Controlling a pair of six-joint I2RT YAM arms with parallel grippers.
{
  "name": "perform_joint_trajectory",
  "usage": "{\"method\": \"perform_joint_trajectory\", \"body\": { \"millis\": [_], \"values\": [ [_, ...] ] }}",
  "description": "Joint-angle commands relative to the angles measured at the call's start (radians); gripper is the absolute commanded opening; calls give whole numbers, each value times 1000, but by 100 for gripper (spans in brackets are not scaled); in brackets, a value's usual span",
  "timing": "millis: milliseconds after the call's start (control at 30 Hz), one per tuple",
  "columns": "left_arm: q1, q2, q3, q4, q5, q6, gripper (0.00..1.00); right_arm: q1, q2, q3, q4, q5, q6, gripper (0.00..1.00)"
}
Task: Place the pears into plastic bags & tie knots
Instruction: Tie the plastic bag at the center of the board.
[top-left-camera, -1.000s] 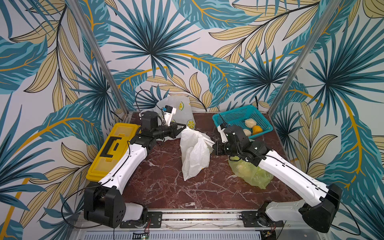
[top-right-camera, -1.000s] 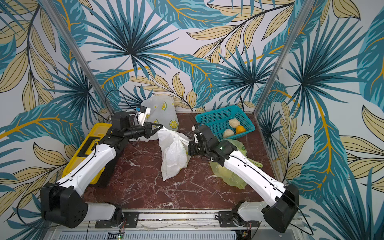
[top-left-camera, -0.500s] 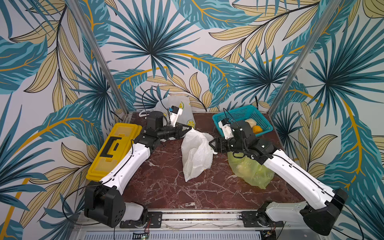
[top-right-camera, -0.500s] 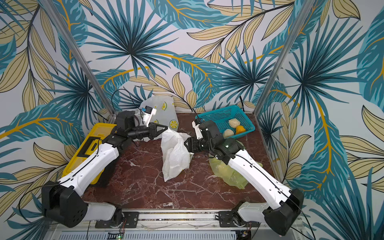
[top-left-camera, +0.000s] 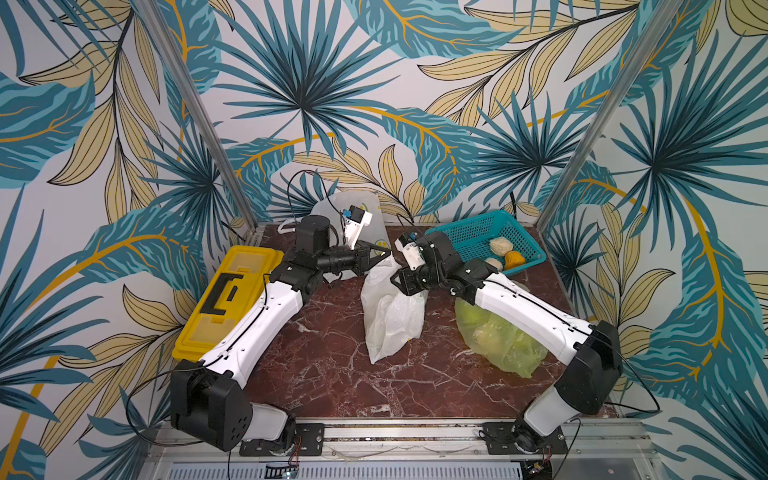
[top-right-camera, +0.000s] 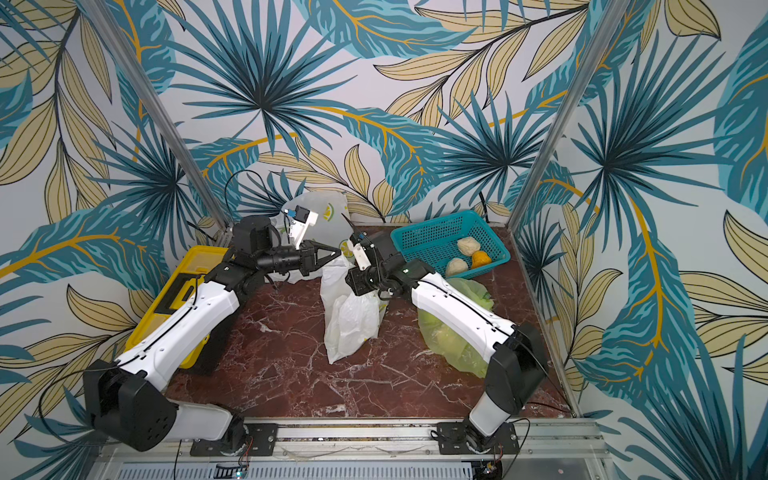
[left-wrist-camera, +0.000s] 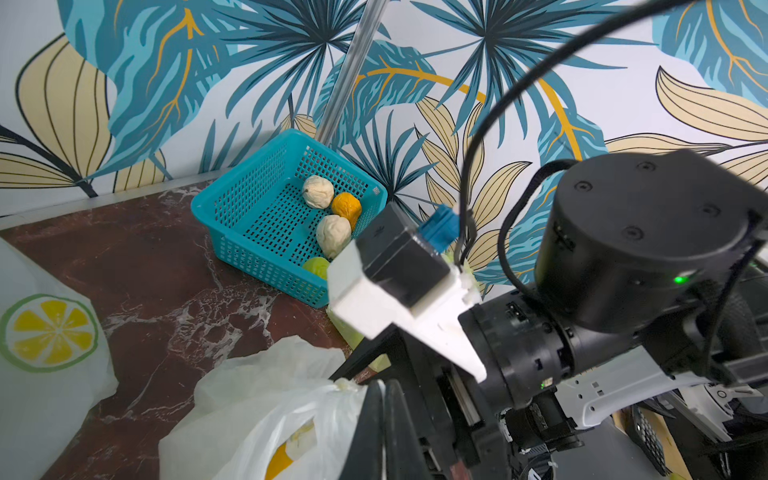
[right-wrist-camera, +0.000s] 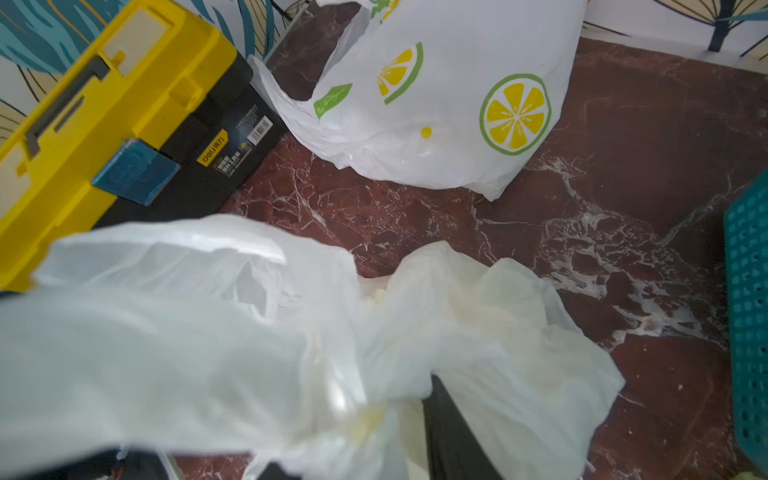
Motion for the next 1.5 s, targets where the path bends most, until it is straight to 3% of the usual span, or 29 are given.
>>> {"method": "perform_joint_trajectory", "body": {
  "millis": [0,167,300,533,833,900,967,1033,1133,1200,1333,1467],
  "values": [
    [23,23,58,-58,58,17,6,3,-37,-32,95,-49,-36,20],
    [54,22,49,-71,149,7,31,2,-47,-56,112,-83,-54,13],
    [70,6,31,-151,108,78,52,1,-55,-79,148,-109,-49,11],
    [85,29,29,-171,59,138,61,2,-53,-86,161,-131,-45,10],
    [77,23,0,-171,42,165,52,1,-53,-91,168,-135,-28,10],
    [77,19,-7,-168,12,179,34,1,-57,-89,171,-146,-21,12],
    [76,33,13,-168,-22,176,12,-3,-71,-90,161,-160,0,25],
    [78,44,43,-169,-34,169,1,-24,-108,-108,155,-193,52,37],
    [75,58,67,-167,-17,158,0,-74,-214,-188,173,-227,148,52],
    [68,66,67,-166,-5,161,0,-106,-291,-281,213,-227,223,56],
    [50,65,56,-166,6,167,0,-131,-362,-406,172,-171,260,56],
    [42,58,48,-166,8,163,0,-131,-364,-444,160,-157,241,46]
  ]
}}
